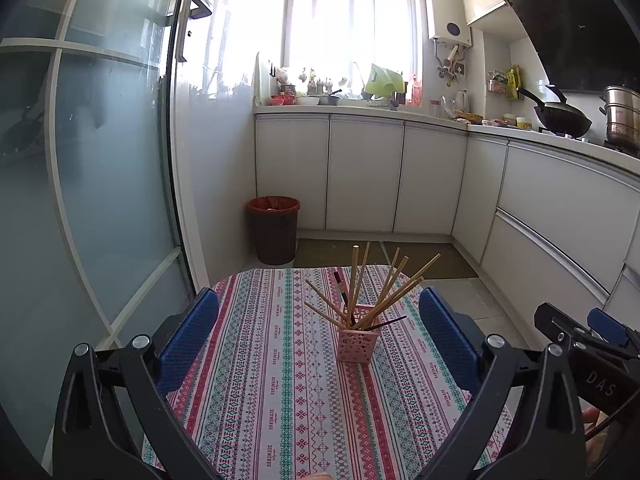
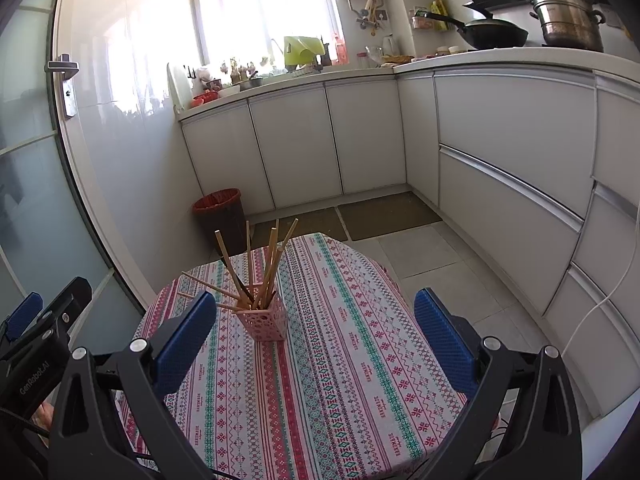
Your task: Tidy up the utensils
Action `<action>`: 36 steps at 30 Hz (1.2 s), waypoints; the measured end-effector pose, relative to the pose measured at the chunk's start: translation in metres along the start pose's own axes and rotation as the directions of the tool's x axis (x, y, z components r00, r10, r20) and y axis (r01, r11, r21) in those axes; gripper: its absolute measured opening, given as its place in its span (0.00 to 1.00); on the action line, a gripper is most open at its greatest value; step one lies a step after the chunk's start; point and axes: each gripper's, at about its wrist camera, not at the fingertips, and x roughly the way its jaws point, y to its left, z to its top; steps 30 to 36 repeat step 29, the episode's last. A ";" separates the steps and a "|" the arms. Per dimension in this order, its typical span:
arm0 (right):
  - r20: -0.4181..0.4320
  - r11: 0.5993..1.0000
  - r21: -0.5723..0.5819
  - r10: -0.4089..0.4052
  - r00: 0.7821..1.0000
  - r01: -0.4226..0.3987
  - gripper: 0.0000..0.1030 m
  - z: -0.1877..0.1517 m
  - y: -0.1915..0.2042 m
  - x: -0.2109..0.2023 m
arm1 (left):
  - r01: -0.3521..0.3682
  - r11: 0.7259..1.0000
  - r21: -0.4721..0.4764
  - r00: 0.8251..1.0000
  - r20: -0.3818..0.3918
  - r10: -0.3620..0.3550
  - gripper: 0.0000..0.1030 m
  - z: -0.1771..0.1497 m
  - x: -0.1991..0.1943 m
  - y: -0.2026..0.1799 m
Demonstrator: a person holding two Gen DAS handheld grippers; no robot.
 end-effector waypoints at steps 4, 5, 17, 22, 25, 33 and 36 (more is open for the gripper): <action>-0.005 1.000 0.000 0.001 1.000 -0.001 0.94 -0.001 0.000 0.001 | -0.011 1.000 -0.007 1.000 -0.001 0.011 0.93 0.001 0.000 0.001; -0.007 1.000 0.000 0.002 1.000 -0.002 0.94 -0.001 0.000 0.002 | -0.017 1.000 -0.013 1.000 -0.002 0.017 0.93 0.001 0.001 0.002; -0.037 1.000 0.006 0.003 0.999 -0.003 0.94 -0.002 -0.001 0.010 | 0.022 1.000 0.006 1.000 0.000 -0.022 0.87 -0.002 0.004 -0.001; -0.035 1.000 0.007 0.003 0.999 -0.003 0.94 -0.004 -0.001 0.010 | 0.032 0.999 0.014 0.999 0.005 -0.032 0.91 -0.002 0.004 -0.002; -0.033 1.000 0.010 0.004 0.999 -0.003 0.94 -0.003 -0.001 0.010 | 0.026 1.000 -0.004 1.000 -0.001 -0.026 0.93 0.000 0.003 0.000; -0.030 1.000 0.019 0.004 1.000 -0.004 0.94 -0.004 -0.002 0.010 | 0.028 0.999 0.016 1.000 -0.014 -0.028 0.93 0.000 0.004 -0.002; -0.030 1.000 0.019 0.004 1.000 -0.004 0.94 -0.004 -0.002 0.010 | 0.028 0.999 0.016 1.000 -0.014 -0.028 0.93 0.000 0.004 -0.002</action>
